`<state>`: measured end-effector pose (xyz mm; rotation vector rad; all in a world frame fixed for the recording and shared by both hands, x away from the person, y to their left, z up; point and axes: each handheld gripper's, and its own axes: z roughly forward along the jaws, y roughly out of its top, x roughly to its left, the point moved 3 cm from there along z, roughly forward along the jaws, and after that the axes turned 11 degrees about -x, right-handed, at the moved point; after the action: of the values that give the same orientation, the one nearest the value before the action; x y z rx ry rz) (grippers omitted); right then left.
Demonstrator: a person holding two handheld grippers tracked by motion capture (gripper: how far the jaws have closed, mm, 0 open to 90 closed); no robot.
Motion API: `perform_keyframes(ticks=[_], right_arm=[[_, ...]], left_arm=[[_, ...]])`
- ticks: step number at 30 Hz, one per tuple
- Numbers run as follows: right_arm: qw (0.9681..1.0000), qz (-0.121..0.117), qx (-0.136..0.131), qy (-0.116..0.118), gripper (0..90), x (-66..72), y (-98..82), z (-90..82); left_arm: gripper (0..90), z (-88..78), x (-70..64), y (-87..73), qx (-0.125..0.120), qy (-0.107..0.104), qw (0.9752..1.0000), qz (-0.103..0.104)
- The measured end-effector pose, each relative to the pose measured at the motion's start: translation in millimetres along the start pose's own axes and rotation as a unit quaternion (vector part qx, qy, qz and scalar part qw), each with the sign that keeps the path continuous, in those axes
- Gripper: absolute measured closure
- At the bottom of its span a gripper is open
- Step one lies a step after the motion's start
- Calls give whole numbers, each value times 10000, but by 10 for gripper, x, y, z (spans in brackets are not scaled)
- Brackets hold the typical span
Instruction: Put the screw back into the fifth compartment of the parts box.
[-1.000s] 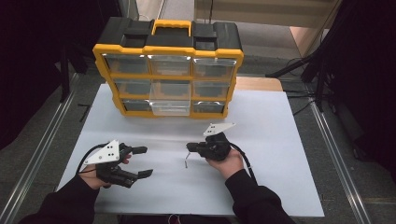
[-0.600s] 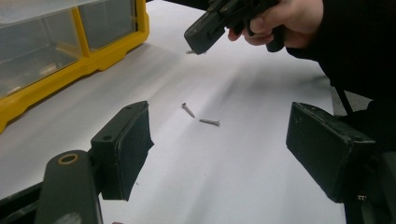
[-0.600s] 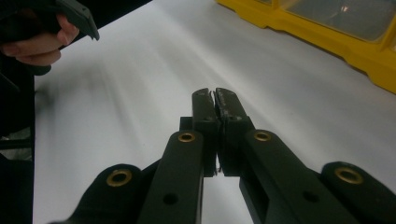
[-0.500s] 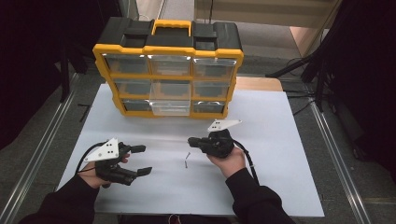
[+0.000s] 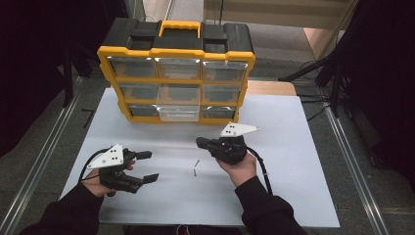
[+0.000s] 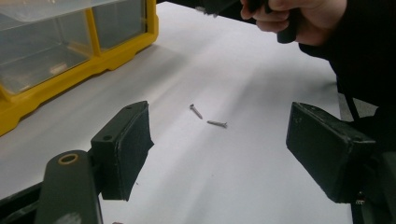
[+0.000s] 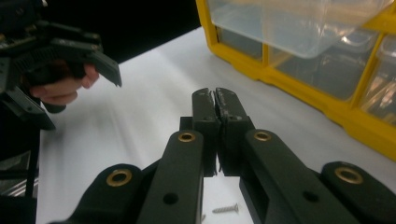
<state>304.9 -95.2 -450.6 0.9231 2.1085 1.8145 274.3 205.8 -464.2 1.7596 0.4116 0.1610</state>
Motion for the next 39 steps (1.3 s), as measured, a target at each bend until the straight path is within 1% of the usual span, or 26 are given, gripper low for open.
perform_keyframes(ticks=[2, 7, 11, 14, 15, 19, 24, 27, 28, 30, 31, 36, 39], right_arm=[[10000, -39, -70, -33, 893, 22, 33, -11], [9997, -17, -255, -53, 893, 46, 79, -29], [9996, -35, -256, -112, 893, 50, 88, -26], [9997, -94, -178, -111, 893, 51, 100, -7], [9998, -74, -159, -97, 893, 50, 106, 3], [9999, -63, -119, -97, 893, 54, 129, 29], [9998, -51, -136, -103, 893, 64, 179, 47], [9999, -28, -146, -59, 893, 57, 204, 73], [9999, -36, -143, -76, 893, 54, 209, 82], [9999, -48, -127, -71, 893, 55, 220, 91], [9999, -43, -127, -86, 893, 57, 229, 96], [9997, -7, -218, -97, 893, 57, 293, 95], [9996, 33, -241, -112, 893, 53, 328, 92]], left_arm=[[217, -4, 3, 1, -5, 9, 10000, -16], [218, -2, -3, 5, -13, -15, 10000, -4], [218, -1, -4, 6, -11, -32, 10000, -1], [217, -9, 2, 9, -48, -28, 10000, -57], [217, -7, 4, 9, -83, -35, 9999, -105], [217, -10, 5, 9, -79, -33, 9999, -105], [217, 3, 5, 1, -74, -53, 9999, -91], [218, 13, 2, -5, -45, -61, 10000, -64], [218, 11, 2, -4, -6, -60, 10000, -17], [218, 16, -9, -4, -58, -78, 10000, 21], [218, 19, -14, -3, -72, -88, 9999, -8], [218, 13, -9, -2, -73, -67, 10000, -13], [218, 0, -2, 2, 17, -39, 10000, 2]])
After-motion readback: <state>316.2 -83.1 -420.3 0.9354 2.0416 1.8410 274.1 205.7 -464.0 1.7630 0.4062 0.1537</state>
